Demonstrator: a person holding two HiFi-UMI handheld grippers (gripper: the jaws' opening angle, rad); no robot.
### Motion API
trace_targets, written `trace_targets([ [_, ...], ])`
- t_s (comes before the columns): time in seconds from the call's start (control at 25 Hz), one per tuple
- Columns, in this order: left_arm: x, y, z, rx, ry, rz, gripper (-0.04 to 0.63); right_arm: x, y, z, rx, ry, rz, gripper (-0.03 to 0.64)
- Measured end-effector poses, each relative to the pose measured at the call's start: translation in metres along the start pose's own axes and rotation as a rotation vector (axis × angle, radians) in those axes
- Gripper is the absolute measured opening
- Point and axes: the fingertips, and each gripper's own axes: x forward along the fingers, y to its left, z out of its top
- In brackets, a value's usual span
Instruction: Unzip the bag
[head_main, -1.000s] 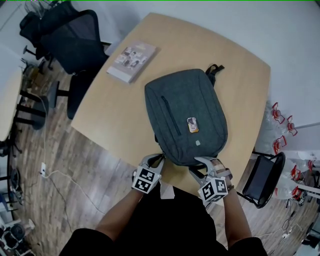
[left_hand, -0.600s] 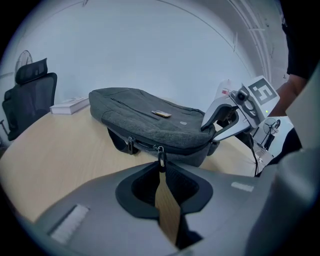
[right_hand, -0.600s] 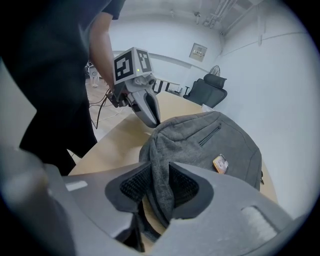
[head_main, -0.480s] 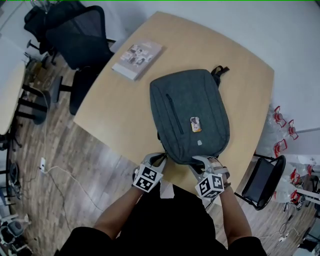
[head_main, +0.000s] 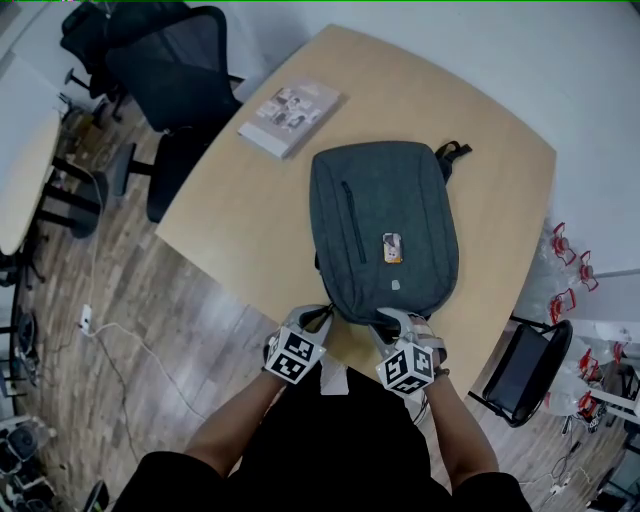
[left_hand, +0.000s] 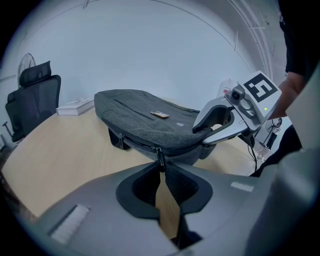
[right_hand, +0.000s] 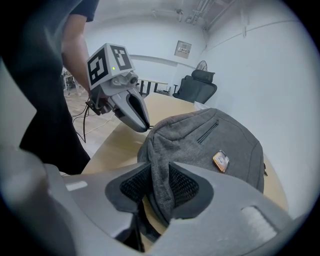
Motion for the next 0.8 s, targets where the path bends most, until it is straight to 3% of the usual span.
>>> trace_targets([
  [0.52,0.003,0.015,-0.005,0.030,0.011,0.050,0.055,-0.001,0.003,0.010,-0.031,-0.037,-0.017,0.124],
  [0.68,0.004,0.015,-0.006,0.021,0.007,0.038,0.055,-0.022,0.005,0.013,-0.037,-0.118,0.055,0.152],
  [0.8,0.004,0.016,-0.004,0.042,0.015,0.042,0.055,-0.033,-0.002,-0.012,-0.078,-0.052,0.113,0.196],
])
